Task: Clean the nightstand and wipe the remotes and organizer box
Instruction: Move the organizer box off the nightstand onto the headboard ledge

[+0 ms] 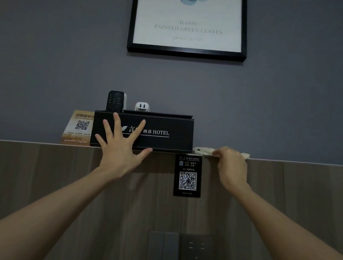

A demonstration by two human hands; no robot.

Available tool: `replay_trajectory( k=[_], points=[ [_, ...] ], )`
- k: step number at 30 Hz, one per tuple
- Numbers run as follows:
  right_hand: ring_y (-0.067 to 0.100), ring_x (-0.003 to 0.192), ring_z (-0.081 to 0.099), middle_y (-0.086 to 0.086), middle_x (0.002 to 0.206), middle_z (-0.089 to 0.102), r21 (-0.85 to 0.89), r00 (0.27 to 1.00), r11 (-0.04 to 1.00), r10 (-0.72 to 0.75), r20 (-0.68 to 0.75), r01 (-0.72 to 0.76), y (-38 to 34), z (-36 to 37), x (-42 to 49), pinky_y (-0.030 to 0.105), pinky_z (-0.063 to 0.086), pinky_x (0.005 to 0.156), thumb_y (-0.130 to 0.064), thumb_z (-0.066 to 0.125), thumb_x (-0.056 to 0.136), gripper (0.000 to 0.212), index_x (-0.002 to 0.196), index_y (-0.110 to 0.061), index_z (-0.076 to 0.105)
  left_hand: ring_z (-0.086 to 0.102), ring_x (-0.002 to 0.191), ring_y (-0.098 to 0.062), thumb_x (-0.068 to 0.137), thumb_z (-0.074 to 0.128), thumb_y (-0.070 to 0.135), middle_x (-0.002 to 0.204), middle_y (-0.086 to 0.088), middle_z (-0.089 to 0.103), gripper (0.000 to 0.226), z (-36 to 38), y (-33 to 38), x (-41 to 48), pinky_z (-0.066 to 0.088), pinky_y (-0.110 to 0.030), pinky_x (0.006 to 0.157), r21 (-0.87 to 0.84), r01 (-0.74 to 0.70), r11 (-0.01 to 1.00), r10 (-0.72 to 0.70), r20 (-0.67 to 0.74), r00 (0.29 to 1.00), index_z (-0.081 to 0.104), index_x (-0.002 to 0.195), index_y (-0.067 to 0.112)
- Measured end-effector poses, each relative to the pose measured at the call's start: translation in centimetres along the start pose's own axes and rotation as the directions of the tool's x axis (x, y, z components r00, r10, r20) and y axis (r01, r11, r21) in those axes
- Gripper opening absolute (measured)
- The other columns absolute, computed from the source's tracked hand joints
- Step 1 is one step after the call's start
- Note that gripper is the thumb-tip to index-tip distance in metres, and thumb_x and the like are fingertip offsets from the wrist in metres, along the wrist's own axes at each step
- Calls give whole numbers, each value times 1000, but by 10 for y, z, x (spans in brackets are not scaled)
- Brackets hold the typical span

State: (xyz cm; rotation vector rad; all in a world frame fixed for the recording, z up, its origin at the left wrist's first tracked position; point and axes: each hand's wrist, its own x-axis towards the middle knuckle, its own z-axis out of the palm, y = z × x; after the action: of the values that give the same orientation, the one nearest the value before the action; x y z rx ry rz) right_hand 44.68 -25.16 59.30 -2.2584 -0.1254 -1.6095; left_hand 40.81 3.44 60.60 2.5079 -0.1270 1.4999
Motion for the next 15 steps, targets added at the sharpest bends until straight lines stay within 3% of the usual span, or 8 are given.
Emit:
replay_trajectory(
  k=[4, 6, 9, 11, 13, 15],
  points=[
    [28, 89, 46, 10, 91, 58, 308, 947, 951, 84, -311, 17, -10, -20, -28, 31, 33, 74, 7, 41, 84, 24, 82, -8, 60, -22, 143, -43, 85, 48, 67, 158, -13, -26, 80, -1, -5, 3, -1, -67, 112, -19, -7, 1000, 8, 22, 1000, 2, 149, 51],
    [23, 84, 41, 6, 84, 51, 368, 941, 928, 67, -332, 63, -19, -34, -36, 31, 30, 72, -8, 32, 85, 24, 76, -12, 54, -20, 144, -42, 86, 50, 65, 158, -12, -24, 79, -3, -7, 6, -1, -66, 113, -44, -4, 999, 6, 35, 999, 5, 149, 52],
    [18, 88, 38, 0, 93, 45, 277, 979, 956, -43, -200, 99, -38, -48, -33, 33, 32, 77, -28, 29, 85, 31, 81, -17, 57, -17, 145, -40, 87, 52, 62, 160, -9, -20, 76, -8, -14, 10, 2, -65, 114, -70, -6, 998, 10, 66, 998, 8, 149, 51],
    [19, 100, 37, 1, 110, 42, 142, 982, 973, -173, -72, 181, -53, -49, -26, 32, 31, 83, -35, 39, 91, 28, 106, -26, 61, -16, 146, -39, 89, 53, 57, 161, -7, -19, 75, -11, -19, 12, 3, -64, 114, -87, -10, 996, 18, 87, 996, 10, 149, 50],
    [22, 114, 34, 3, 133, 33, 31, 955, 957, -289, 68, 288, -67, -45, -21, 34, 30, 91, -41, 48, 94, 39, 133, -43, 47, -16, 146, -38, 90, 55, 54, 161, -6, -19, 74, -12, -24, 14, 3, -63, 114, -95, -17, 995, 28, 107, 994, 10, 149, 49],
    [25, 118, 30, 3, 148, 20, -51, 922, 932, -346, 175, 359, -80, -32, -17, 36, 30, 96, -44, 47, 95, 52, 144, -50, 29, -17, 146, -38, 90, 55, 54, 160, -6, -20, 75, -13, -26, 14, 3, -63, 114, -89, -22, 996, 33, 127, 991, 9, 149, 49]
  ],
)
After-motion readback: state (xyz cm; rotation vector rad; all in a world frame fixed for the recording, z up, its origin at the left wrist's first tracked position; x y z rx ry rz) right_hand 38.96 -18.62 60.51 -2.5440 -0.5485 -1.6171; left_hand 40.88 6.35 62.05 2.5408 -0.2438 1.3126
